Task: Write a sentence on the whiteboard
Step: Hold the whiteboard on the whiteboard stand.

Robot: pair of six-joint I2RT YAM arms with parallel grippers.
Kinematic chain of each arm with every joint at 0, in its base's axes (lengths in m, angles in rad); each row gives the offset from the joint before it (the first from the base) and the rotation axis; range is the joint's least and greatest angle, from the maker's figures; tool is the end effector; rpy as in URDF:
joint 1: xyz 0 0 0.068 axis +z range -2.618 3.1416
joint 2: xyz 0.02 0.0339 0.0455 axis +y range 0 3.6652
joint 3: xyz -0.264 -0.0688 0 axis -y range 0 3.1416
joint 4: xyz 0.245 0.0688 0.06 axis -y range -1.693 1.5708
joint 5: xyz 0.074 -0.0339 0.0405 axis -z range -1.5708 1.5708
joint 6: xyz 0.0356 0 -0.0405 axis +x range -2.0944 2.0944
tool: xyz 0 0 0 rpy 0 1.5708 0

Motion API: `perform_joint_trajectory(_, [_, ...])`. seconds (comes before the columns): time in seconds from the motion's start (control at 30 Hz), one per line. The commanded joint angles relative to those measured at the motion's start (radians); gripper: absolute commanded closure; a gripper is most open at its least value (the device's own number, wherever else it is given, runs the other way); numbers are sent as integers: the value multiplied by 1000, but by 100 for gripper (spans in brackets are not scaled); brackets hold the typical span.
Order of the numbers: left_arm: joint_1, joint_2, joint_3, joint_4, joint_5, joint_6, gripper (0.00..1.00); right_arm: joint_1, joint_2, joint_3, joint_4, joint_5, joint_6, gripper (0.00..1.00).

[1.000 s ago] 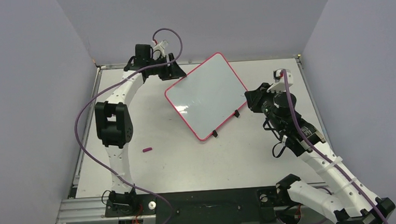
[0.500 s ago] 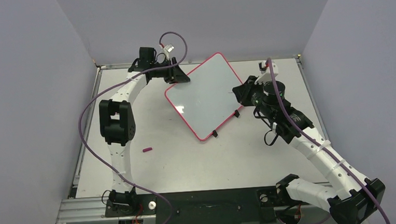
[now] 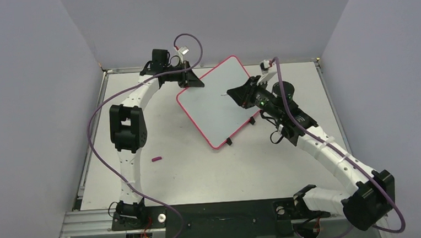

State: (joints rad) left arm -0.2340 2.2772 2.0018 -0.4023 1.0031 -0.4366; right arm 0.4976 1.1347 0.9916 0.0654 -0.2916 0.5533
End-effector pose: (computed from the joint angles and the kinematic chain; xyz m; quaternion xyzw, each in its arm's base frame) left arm 0.4950 -0.1488 0.2470 0.1266 0.8078 -0.5341 0.2149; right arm 0.2300 0.1366 0.3688 -0.0784 0.7287 0.4293 0.5278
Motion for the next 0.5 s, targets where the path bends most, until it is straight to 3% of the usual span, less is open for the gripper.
perform_joint_trajectory(0.0, [-20,12,102,-38,20,21,100,3,101,5,195,-112,25,100])
perform_joint_trajectory(0.2, [-33,34,174,-120,5,61,100,42,218,43,258,-160,-30,100])
perform_joint_trajectory(0.47, [-40,13,162,-147,-31,84,100,111,369,116,365,-186,-20,100])
